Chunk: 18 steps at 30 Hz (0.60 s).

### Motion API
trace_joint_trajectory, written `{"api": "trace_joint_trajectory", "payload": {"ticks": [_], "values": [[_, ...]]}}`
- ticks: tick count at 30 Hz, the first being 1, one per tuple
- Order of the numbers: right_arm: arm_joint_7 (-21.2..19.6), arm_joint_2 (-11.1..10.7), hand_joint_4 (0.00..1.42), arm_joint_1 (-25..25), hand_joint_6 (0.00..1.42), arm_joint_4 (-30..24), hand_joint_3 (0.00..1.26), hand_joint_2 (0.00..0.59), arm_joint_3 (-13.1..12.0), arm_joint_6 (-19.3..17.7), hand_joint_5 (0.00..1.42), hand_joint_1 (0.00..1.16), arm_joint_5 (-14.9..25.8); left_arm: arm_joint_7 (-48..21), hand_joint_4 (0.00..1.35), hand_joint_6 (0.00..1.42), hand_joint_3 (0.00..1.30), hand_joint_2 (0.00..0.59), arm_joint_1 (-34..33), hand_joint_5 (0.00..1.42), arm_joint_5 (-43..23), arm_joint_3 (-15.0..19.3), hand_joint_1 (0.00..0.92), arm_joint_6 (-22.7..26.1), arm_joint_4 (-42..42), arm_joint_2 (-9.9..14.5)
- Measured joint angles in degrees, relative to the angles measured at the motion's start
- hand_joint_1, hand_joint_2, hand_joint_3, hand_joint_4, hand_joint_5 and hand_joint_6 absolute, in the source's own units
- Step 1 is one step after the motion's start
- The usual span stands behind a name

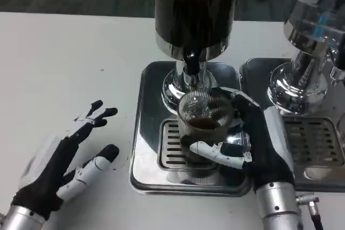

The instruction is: Grasp the cup under the faucet to collect the drink, then remove the cup.

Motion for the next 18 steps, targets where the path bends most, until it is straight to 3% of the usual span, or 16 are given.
{"api": "trace_joint_trajectory", "payload": {"ticks": [3,9,18], "values": [[0.41,-0.23,0.58,0.99,1.20,-1.49,0.47,0.214,-0.04,0.51,0.83,1.03,0.05,1.43,0.00,0.00,0.00,0.139,0.08,0.00,2.87,-0.81,0.000,1.28,-1.06,0.89],[1.57,-0.65,0.58,2.73,1.20,-2.73,0.47,0.214,-0.22,1.03,0.83,1.03,0.62,8.93,0.00,0.00,0.00,0.134,2.12,0.00,17.15,-3.78,0.000,10.08,-11.63,4.89],[2.20,-0.65,0.59,4.56,1.22,-5.14,0.47,0.214,-0.50,1.16,0.83,1.02,1.52,11.32,0.00,0.00,0.00,0.134,4.33,0.00,19.45,-6.01,0.000,16.28,-16.04,6.50]]}}
